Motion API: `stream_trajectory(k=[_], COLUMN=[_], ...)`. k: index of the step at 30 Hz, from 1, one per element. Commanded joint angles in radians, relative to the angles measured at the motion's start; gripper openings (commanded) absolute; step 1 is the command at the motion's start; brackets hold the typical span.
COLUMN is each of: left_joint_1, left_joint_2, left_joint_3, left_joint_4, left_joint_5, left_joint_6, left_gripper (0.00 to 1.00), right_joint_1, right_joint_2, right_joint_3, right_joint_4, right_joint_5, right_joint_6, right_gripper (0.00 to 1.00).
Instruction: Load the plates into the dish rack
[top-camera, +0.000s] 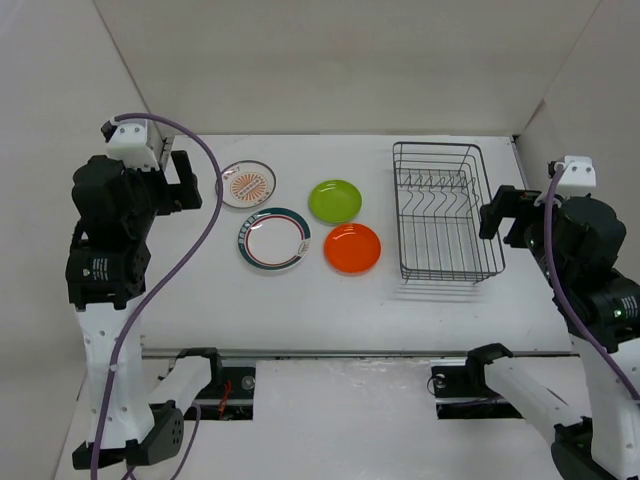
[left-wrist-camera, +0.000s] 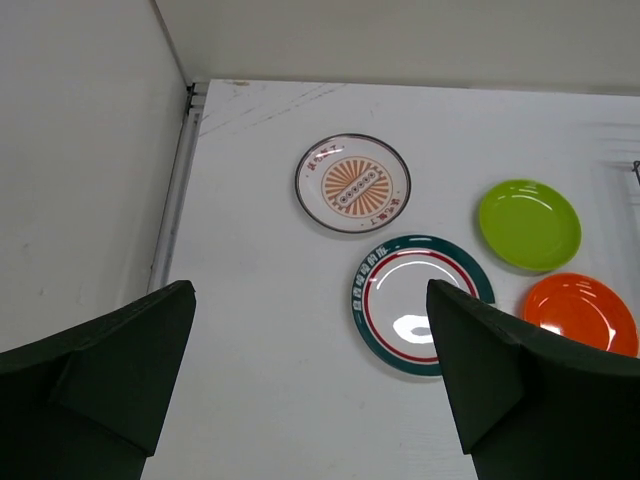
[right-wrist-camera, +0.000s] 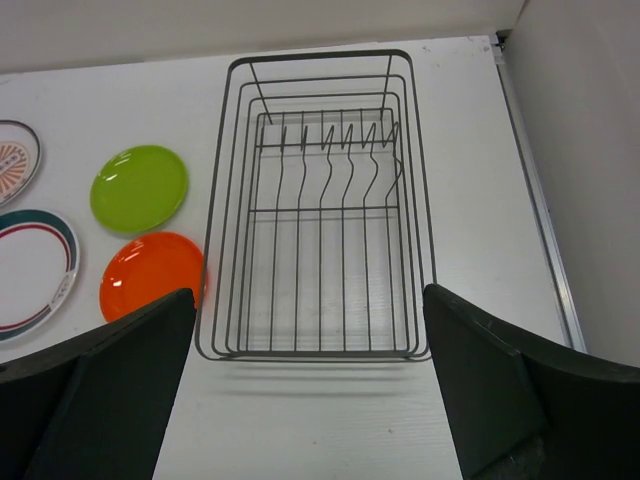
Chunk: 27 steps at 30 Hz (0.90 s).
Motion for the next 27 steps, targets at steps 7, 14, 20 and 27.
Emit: stream_trajectory(k=[7, 14, 20, 27], left_joint_1=[0.014, 0.151, 0.194, 0.249], left_joint_2=[0.133, 0.416, 0.697, 1.053], left_joint_3=[-0.146, -0.146, -0.036, 0.151], left_joint_4=[0.212, 0.381, 0.455, 0.432], left_joint_5=[0.042, 0.239, 0.368, 0.526], left_joint_6=[-0.013, -0.051, -0.06, -0.12], left_gripper=[1.0, 1.0, 1.0, 1.0], right_joint_1=[-0.004, -0.004, -0.004, 0.014], right_joint_2=[-0.03, -0.039, -0.027, -0.018], right_joint_3=[-0.06, -0.14, -0.215, -0.279], right_joint_4=[0.118, 0.244, 0.342, 0.454], right_joint_5=[-0.177, -0.421, -0.515, -0.657], right_joint_6=[0.012, 0.012, 0.012, 0.045], right_gripper=[1.0, 1.0, 1.0, 1.0])
